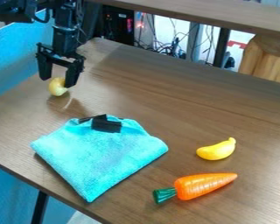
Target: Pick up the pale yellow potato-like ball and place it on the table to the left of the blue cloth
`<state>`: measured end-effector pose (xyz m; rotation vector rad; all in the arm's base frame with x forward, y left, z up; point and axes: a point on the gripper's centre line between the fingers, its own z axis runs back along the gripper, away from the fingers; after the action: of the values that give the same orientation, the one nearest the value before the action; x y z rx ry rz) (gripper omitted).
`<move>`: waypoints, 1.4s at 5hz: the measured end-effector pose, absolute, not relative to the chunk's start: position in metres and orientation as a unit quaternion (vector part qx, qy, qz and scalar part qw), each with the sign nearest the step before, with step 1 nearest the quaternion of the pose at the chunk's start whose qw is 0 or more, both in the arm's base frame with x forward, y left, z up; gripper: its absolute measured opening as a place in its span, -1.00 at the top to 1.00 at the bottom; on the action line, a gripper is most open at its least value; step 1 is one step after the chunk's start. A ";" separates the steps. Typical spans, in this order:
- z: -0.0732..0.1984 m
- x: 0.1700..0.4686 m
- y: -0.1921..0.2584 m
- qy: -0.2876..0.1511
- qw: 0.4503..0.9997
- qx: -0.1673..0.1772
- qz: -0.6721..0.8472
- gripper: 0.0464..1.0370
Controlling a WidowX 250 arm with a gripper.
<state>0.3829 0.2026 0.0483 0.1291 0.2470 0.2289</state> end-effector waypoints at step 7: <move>0.090 0.327 0.176 0.102 0.993 0.053 0.012 -0.34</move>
<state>0.3273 0.1758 0.0902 0.1063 0.2051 0.0241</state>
